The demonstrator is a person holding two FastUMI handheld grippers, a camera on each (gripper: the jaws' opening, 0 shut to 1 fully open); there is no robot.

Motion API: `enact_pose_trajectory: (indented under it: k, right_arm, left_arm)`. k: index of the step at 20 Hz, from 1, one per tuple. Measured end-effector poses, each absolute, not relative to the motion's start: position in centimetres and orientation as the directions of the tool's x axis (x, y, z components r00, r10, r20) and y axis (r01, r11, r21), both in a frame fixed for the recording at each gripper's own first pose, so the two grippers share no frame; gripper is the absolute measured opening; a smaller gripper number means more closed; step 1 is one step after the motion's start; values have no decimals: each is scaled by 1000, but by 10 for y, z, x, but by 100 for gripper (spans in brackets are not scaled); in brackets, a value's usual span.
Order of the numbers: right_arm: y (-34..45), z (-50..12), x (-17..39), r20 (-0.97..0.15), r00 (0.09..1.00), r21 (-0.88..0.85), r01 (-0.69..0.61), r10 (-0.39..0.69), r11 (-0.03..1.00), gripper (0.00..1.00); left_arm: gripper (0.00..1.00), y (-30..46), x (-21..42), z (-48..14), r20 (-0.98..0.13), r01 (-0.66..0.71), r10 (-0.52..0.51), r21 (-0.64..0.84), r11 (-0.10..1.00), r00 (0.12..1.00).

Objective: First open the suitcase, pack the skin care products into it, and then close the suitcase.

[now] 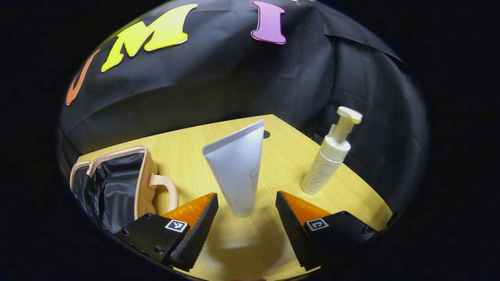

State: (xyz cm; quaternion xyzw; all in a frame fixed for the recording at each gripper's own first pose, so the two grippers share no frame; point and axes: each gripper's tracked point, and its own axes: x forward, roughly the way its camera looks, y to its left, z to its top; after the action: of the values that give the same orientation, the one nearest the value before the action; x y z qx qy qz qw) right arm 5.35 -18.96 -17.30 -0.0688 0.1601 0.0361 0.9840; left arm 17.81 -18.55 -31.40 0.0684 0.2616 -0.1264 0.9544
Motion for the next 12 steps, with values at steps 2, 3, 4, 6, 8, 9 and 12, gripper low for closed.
enact_pose_trajectory:
  k: [2,3,4,6,8,9,12]
  right_arm:
    - [-195,-182,53,-340,940,-133,-85,35,987,79]
    - [-196,-186,53,-349,937,-135,-82,30,987,79]
    - [-196,-188,53,-355,934,-137,-81,27,987,80]
    - [-195,-192,56,-360,933,-146,-78,20,986,80]
    - [-191,-193,57,-363,932,-146,-76,18,986,80]
    - [-190,-194,57,-366,930,-143,-76,18,987,80]
    - [-182,-195,61,-365,931,-132,-69,17,989,80]
  left_arm:
    - [77,-188,188,-324,-519,271,-202,59,961,831]
    - [74,-190,191,-327,-518,269,-202,57,961,831]
    - [72,-189,194,-327,-515,271,-201,64,960,833]
    - [68,-188,199,-327,-507,281,-209,69,957,836]
    - [53,-188,197,-329,-512,291,-223,55,955,830]
    - [59,-189,196,-329,-515,298,-236,41,954,824]
    - [51,-192,188,-327,-522,318,-278,-14,948,807]
